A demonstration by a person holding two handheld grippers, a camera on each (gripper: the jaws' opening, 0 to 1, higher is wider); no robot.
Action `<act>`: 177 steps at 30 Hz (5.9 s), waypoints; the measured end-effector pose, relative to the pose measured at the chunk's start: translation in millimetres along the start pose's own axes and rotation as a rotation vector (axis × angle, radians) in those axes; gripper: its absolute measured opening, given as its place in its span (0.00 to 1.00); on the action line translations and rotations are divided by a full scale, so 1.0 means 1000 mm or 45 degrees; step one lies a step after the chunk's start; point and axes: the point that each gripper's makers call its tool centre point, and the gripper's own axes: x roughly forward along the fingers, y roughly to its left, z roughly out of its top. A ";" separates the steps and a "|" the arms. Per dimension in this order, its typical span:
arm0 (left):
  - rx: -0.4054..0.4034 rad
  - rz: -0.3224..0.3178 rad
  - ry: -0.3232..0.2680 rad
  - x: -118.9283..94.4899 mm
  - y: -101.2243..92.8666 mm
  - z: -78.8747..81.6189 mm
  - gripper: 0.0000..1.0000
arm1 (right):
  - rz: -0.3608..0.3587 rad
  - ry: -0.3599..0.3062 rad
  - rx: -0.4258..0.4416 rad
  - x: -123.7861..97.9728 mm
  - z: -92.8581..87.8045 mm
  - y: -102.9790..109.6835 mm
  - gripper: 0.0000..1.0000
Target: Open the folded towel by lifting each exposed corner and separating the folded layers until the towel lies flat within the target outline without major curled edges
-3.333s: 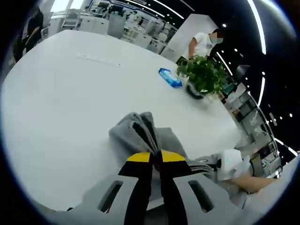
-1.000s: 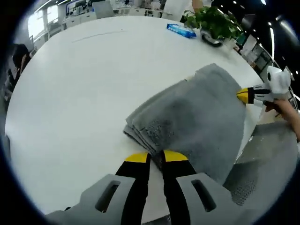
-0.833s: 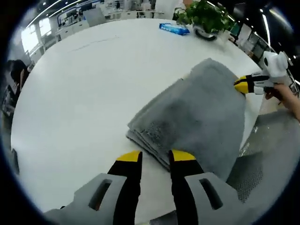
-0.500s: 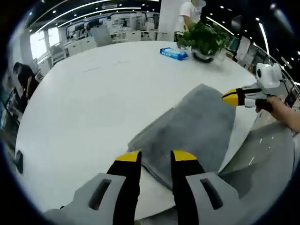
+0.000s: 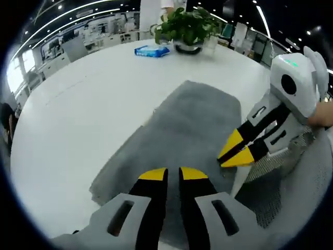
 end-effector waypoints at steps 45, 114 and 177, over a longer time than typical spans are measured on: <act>0.098 0.046 0.097 0.011 -0.011 -0.031 0.00 | -0.217 0.072 -0.103 0.002 -0.011 -0.048 0.00; -0.341 0.158 -0.053 -0.001 0.037 -0.027 0.04 | -0.346 -0.213 0.018 -0.024 0.029 -0.076 0.04; 0.814 -0.010 -0.162 0.031 -0.057 0.011 0.05 | -0.087 -0.334 0.817 0.004 0.021 -0.078 0.00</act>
